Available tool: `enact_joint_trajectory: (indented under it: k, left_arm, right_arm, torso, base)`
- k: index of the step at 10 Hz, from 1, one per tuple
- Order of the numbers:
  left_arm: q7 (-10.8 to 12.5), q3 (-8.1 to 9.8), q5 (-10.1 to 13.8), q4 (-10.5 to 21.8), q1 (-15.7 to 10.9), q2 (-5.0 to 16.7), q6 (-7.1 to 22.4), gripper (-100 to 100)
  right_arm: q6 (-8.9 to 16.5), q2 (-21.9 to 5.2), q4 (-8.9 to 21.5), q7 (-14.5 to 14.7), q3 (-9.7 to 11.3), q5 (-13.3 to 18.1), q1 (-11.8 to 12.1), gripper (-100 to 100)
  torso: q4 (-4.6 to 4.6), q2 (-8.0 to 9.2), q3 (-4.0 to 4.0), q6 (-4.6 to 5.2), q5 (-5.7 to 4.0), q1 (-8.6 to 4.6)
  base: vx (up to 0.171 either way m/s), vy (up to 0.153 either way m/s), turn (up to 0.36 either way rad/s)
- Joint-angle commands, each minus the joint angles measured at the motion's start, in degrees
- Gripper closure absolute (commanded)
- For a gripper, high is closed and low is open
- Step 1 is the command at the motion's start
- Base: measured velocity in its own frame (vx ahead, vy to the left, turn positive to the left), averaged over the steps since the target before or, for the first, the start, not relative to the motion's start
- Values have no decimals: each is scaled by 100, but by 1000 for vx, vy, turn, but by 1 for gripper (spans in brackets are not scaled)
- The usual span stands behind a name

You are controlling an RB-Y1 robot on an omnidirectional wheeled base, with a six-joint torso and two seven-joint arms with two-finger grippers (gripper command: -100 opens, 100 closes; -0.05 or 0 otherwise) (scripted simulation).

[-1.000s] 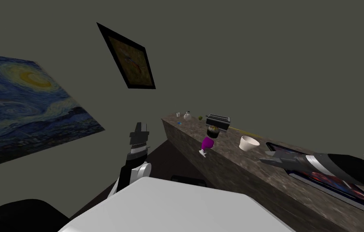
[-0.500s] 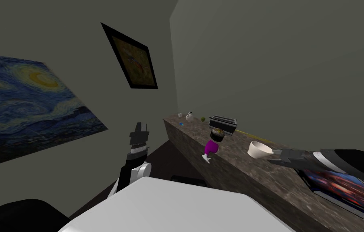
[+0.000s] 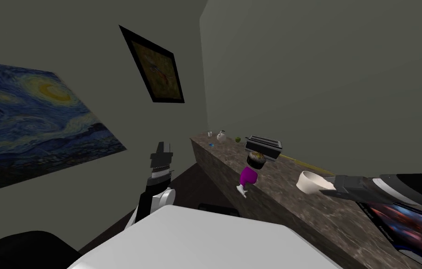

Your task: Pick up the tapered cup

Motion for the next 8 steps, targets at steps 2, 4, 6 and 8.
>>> enact_joint_trajectory:
  k: [2,4,6,8]
  left_arm:
    - [0,0,0,0,0,0,0,0]
    - [0,0,0,0,-1,0,0,0]
    - [0,0,0,0,-1,0,0,0]
    - [0,0,0,0,-1,0,0,0]
  right_arm:
    - [-52,57,52,-22,-4,195,-36,-100]
    - [-92,70,33,-2,93,229,79,-100]
    - [-92,70,33,-2,93,229,79,-100]
    - [-52,27,23,80,48,172,189,0]
  torso:
    - [2,7,4,3,-3,-1]
    - [9,37,21,4,-1,4]
    - [8,32,18,4,0,4]
    - [10,42,24,4,0,6]
  base:
    - [62,-13,14]
    - [16,-8,23]
    - [28,-6,14]
    - [3,-1,0]
